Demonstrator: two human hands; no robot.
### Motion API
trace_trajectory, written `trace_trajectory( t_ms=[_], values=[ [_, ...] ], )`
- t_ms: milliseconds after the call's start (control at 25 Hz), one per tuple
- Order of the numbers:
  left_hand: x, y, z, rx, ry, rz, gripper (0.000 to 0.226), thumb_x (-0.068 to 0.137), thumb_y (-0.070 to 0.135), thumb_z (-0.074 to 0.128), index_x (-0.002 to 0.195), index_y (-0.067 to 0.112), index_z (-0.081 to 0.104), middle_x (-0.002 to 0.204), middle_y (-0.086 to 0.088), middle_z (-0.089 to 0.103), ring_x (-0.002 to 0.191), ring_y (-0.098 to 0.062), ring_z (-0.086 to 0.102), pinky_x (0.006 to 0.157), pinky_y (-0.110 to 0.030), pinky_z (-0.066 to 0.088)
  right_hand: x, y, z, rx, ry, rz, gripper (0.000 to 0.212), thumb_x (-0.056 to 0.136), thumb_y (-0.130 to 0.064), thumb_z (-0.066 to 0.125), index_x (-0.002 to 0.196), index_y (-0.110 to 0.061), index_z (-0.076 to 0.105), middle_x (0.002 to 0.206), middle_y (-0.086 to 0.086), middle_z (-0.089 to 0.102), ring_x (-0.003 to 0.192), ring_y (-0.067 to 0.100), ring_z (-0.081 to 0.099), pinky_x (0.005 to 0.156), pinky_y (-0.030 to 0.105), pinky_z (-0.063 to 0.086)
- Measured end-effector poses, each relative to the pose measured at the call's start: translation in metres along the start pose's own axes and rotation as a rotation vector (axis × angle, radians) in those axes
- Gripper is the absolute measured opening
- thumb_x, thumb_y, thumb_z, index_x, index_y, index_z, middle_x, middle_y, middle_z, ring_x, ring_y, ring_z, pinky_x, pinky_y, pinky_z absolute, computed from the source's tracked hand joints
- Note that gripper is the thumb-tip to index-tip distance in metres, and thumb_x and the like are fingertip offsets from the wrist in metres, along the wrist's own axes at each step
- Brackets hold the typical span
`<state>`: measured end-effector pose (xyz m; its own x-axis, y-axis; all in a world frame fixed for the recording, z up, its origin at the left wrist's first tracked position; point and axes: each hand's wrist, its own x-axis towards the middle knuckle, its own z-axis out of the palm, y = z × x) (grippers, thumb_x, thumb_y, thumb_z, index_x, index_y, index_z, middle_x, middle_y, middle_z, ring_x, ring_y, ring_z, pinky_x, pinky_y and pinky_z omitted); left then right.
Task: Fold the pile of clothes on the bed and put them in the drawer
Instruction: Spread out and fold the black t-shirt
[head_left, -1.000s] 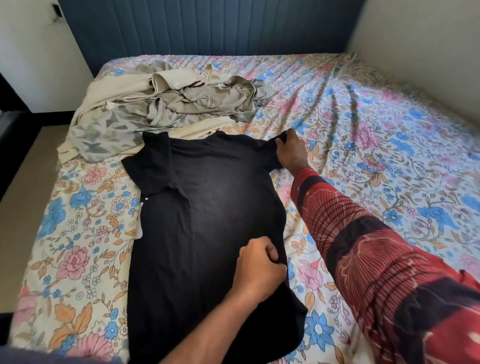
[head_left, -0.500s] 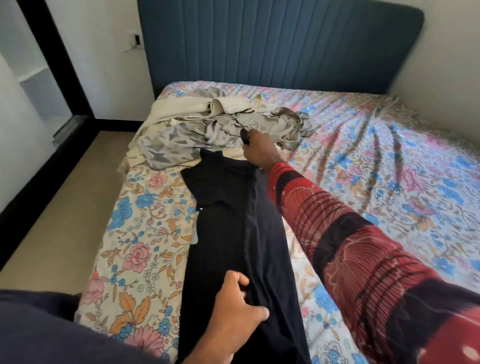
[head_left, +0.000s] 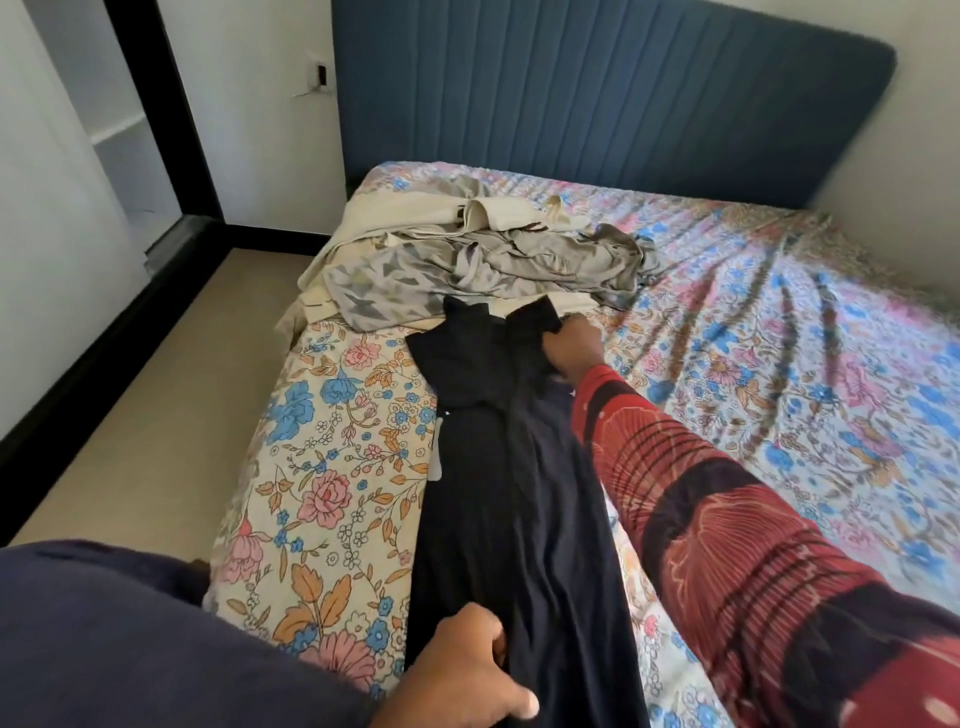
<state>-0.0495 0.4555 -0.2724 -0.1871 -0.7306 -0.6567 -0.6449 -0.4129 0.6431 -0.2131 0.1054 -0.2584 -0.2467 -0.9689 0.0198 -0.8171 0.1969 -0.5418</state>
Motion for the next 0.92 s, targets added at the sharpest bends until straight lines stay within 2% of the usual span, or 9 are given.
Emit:
trace_trajectory(
  t_ms=[80, 200, 280, 360, 480, 560, 680, 760, 920],
  values=[
    [-0.003, 0.003, -0.001, 0.045, 0.007, -0.002, 0.057, 0.068, 0.043, 0.085, 0.112, 0.023, 0.056, 0.113, 0.005, 0.054, 0.099, -0.012, 0.064, 0.090, -0.030, 0.055, -0.010, 0.036, -0.016, -0.151, -0.014, -0.024, 0.051, 0.087, -0.027, 0.069, 0.127, 0.000, 0.052, 0.125, 0.026, 0.063, 0.119, 0.046, 0.060, 0.094, 0.044, 0.050],
    [-0.007, 0.004, -0.013, 0.162, 0.043, 0.032, 0.051, 0.068, 0.057, 0.083, 0.092, 0.016, 0.065, 0.088, 0.001, 0.074, 0.071, -0.007, 0.071, 0.070, -0.023, 0.057, -0.038, 0.070, -0.032, -0.224, -0.045, -0.218, 0.040, 0.089, -0.025, 0.070, 0.121, -0.006, 0.055, 0.117, 0.022, 0.064, 0.112, 0.044, 0.061, 0.090, 0.045, 0.048],
    [-0.007, -0.004, -0.027, 0.151, 0.053, 0.081, 0.045, 0.079, 0.054, 0.078, 0.088, 0.012, 0.066, 0.073, -0.002, 0.077, 0.060, -0.009, 0.073, 0.066, -0.026, 0.059, -0.070, 0.086, -0.036, -0.225, -0.024, -0.397, 0.028, 0.090, -0.016, 0.067, 0.117, -0.010, 0.060, 0.116, 0.015, 0.062, 0.106, 0.039, 0.063, 0.087, 0.043, 0.051],
    [-0.003, -0.014, -0.047, 0.128, 0.091, 0.193, 0.031, 0.090, 0.041, 0.074, 0.087, 0.012, 0.062, 0.073, -0.005, 0.076, 0.060, -0.011, 0.073, 0.060, -0.029, 0.060, -0.112, 0.104, -0.037, -0.231, 0.021, -0.588, 0.031, 0.089, -0.003, 0.064, 0.117, -0.014, 0.062, 0.123, 0.008, 0.061, 0.104, 0.034, 0.064, 0.084, 0.045, 0.055],
    [0.011, -0.041, -0.082, 0.558, 0.304, 0.464, 0.006, 0.097, 0.026, 0.068, 0.095, 0.025, 0.062, 0.087, 0.011, 0.063, 0.073, -0.010, 0.065, 0.066, -0.031, 0.057, -0.173, 0.133, -0.044, -0.228, -0.055, -0.792, 0.051, 0.085, 0.004, 0.061, 0.128, -0.023, 0.062, 0.150, -0.001, 0.052, 0.128, 0.025, 0.059, 0.100, 0.049, 0.050],
    [0.022, -0.060, -0.099, 0.995, 0.451, 0.749, 0.029, 0.089, 0.013, 0.073, 0.107, 0.033, 0.063, 0.099, 0.012, 0.054, 0.084, -0.009, 0.056, 0.069, -0.030, 0.052, -0.206, 0.155, -0.057, -0.260, -0.196, -0.941, 0.060, 0.085, 0.001, 0.060, 0.137, -0.027, 0.059, 0.162, -0.005, 0.039, 0.145, 0.017, 0.044, 0.113, 0.046, 0.039],
    [0.026, -0.079, -0.110, 1.213, 0.371, 1.061, 0.062, 0.071, 0.003, 0.081, 0.122, 0.036, 0.065, 0.134, 0.000, 0.059, 0.114, -0.016, 0.058, 0.082, -0.036, 0.053, -0.242, 0.175, -0.084, -0.319, -0.435, -1.166, 0.069, 0.082, -0.004, 0.059, 0.147, -0.026, 0.054, 0.168, 0.001, 0.028, 0.156, 0.016, 0.023, 0.124, 0.045, 0.025],
    [0.025, -0.078, -0.105, 1.248, 0.321, 1.152, 0.058, 0.082, 0.020, 0.082, 0.132, 0.038, 0.061, 0.153, -0.003, 0.049, 0.133, -0.018, 0.051, 0.093, -0.040, 0.049, -0.255, 0.176, -0.095, -0.383, -0.558, -1.257, 0.066, 0.090, -0.015, 0.060, 0.153, -0.031, 0.047, 0.170, 0.000, 0.021, 0.158, 0.018, 0.016, 0.126, 0.048, 0.017],
    [0.031, -0.076, -0.090, 1.361, 0.198, 1.240, 0.044, 0.095, 0.042, 0.065, 0.138, 0.037, 0.057, 0.154, 0.001, 0.050, 0.138, -0.018, 0.050, 0.092, -0.037, 0.053, -0.271, 0.181, -0.085, -0.438, -0.651, -1.397, 0.056, 0.101, -0.035, 0.047, 0.156, -0.038, 0.040, 0.169, -0.003, 0.023, 0.158, 0.018, 0.015, 0.126, 0.053, 0.016]
  ],
)
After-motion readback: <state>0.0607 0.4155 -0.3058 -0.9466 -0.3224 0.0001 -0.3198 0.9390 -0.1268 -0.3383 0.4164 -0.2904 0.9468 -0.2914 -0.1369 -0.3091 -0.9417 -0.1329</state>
